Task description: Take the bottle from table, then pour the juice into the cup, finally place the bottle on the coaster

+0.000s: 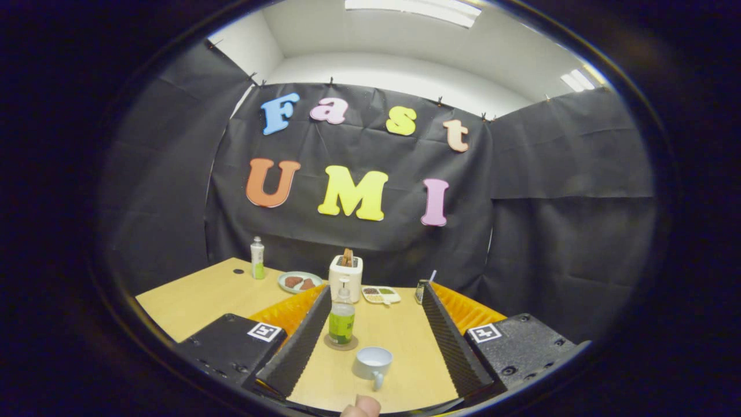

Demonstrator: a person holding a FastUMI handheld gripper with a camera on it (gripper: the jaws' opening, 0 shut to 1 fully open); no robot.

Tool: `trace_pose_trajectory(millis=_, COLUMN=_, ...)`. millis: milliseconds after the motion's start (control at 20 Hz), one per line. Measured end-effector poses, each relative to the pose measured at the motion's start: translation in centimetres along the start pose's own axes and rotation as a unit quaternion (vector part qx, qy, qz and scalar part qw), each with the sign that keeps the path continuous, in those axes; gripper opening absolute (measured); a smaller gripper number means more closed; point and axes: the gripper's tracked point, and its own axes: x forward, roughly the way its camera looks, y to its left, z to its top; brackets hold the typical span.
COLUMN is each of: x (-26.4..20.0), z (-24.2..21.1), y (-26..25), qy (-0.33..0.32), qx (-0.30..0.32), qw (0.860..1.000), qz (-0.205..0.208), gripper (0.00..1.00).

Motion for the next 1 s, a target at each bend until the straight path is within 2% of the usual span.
trace_pose_trajectory(millis=100, x=-0.7, z=-0.7, y=-0.8, qy=0.007, qx=0.004, qw=1.000, qz=-0.009, gripper=1.00)
trace_pose_trajectory(millis=250, x=-1.1, z=-1.2, y=-0.8, qy=0.007, qx=0.018, qw=1.000, qz=0.001, gripper=1.00)
trace_pose_trajectory(millis=550, x=-2.7, z=-2.5, y=-2.2, qy=-0.003, qx=0.074, qw=0.997, qz=0.004, gripper=1.00)
trace_pose_trajectory(millis=1000, x=-3.9, z=-2.7, y=-1.7, qy=-0.016, qx=0.062, qw=0.998, qz=-0.001, gripper=1.00)
